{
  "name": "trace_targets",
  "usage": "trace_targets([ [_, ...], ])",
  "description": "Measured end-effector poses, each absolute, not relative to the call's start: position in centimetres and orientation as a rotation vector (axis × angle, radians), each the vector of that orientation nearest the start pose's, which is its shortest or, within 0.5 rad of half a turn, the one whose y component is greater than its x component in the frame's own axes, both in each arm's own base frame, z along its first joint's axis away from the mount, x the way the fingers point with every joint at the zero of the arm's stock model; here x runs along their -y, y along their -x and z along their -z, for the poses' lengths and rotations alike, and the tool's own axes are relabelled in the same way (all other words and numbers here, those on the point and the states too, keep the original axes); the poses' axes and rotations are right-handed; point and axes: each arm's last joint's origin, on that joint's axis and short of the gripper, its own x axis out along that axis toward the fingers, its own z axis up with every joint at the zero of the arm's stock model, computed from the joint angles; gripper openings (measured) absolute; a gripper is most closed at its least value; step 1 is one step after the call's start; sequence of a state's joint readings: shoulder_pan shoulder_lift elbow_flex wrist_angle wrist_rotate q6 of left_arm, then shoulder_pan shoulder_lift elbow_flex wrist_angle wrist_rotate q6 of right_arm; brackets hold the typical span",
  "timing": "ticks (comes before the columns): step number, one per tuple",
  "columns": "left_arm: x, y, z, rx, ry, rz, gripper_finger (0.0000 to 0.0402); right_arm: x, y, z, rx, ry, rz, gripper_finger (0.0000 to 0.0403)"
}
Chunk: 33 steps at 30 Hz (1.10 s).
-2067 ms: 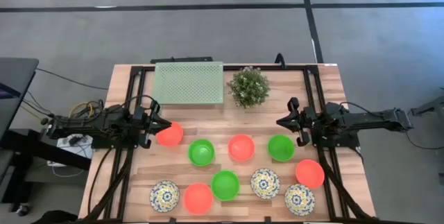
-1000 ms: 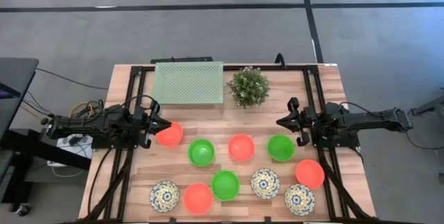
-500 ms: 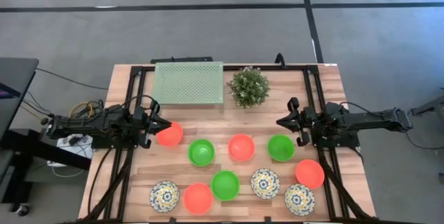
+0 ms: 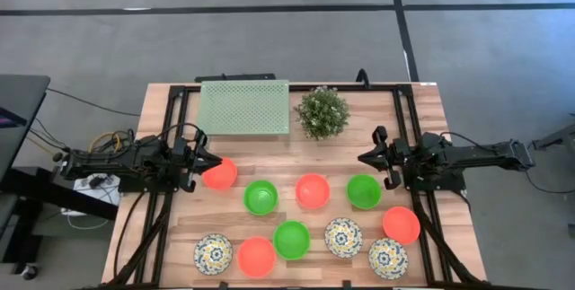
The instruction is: Pick & Place Mini bowls
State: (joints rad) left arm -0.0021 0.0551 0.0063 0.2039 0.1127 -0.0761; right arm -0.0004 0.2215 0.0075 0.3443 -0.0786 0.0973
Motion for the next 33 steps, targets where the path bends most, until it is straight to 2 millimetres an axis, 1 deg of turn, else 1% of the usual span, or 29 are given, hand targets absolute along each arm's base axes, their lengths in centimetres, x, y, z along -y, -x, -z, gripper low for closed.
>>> trace_targets([
  [24,0.34,-9.94,-18.09,0.150,0.067,0.120,0.0040,-0.22,-11.04,-18.07,0.127,-0.091,-0.084,0.0016],
  [28,0.34,-9.94,-18.09,0.150,0.067,0.120,0.0040,-0.18,-11.04,-18.09,0.133,0.021,-0.073,0.0016],
  [33,0.34,-9.92,-18.20,0.162,0.067,0.120,0.0040,-0.19,-11.04,-18.07,0.131,0.034,-0.073,0.0016],
])
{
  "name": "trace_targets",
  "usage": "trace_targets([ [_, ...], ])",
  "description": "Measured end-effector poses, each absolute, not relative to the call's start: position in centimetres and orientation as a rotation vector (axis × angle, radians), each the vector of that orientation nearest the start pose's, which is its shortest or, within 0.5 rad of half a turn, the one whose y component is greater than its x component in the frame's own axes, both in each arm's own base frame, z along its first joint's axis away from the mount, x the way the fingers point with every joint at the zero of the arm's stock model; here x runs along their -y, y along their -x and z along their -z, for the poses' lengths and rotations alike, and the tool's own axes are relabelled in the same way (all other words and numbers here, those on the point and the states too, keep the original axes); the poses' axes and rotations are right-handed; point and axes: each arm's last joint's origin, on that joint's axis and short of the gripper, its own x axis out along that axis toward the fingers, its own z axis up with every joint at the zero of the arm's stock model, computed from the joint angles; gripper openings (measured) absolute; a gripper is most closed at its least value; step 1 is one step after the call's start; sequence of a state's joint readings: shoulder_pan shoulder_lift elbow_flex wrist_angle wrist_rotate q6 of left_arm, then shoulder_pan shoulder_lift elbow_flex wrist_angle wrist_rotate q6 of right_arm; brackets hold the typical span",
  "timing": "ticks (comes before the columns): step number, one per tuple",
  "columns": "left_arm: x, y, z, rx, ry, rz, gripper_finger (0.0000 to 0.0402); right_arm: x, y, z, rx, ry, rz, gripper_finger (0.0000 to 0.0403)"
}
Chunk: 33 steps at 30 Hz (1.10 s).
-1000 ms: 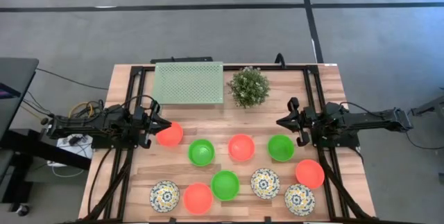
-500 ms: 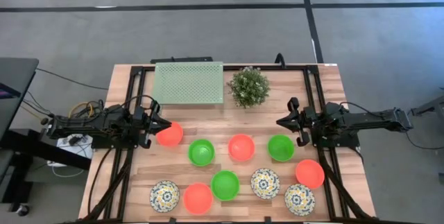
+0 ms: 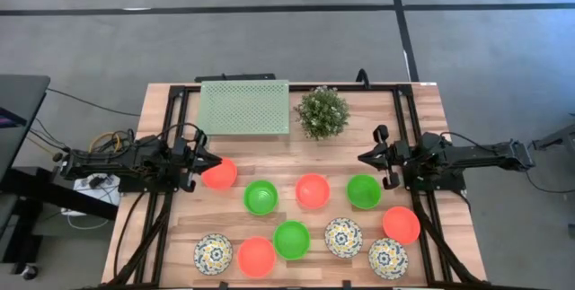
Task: Pick & Place Mini bowls
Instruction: Put the orange bowl on the shelf
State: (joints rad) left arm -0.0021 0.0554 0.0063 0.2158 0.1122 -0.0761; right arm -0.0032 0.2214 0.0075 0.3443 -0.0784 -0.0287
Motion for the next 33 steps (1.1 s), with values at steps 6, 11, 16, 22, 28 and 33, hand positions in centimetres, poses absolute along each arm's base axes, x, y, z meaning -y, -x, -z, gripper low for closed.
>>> trace_targets([
  [6,0.3,-9.9,-18.5,0.188,0.106,0.120,0.0040,-0.2,-11.0,-18.1,0.127,-0.102,-0.085,0.0016],
  [11,0.3,-9.9,-18.6,0.196,0.154,0.122,0.0040,-0.2,-11.0,-18.2,0.136,-0.109,-0.086,0.0016],
  [16,0.2,-9.6,-21.0,0.241,0.179,0.104,0.0040,-0.2,-11.0,-18.6,0.183,-0.090,-0.086,0.0016],
  [22,0.3,-10.6,-25.6,0.106,0.108,0.090,0.0054,-0.1,-10.8,-19.4,0.271,-0.063,-0.056,0.0017],
  [28,0.2,-13.2,-28.0,-0.300,0.113,0.057,0.0095,-0.1,-10.6,-20.5,0.343,0.005,-0.046,0.0043],
  [33,0.8,-14.8,-28.5,-0.629,0.118,0.070,0.0106,-0.2,-10.9,-22.4,0.421,0.009,-0.062,0.0072],
])
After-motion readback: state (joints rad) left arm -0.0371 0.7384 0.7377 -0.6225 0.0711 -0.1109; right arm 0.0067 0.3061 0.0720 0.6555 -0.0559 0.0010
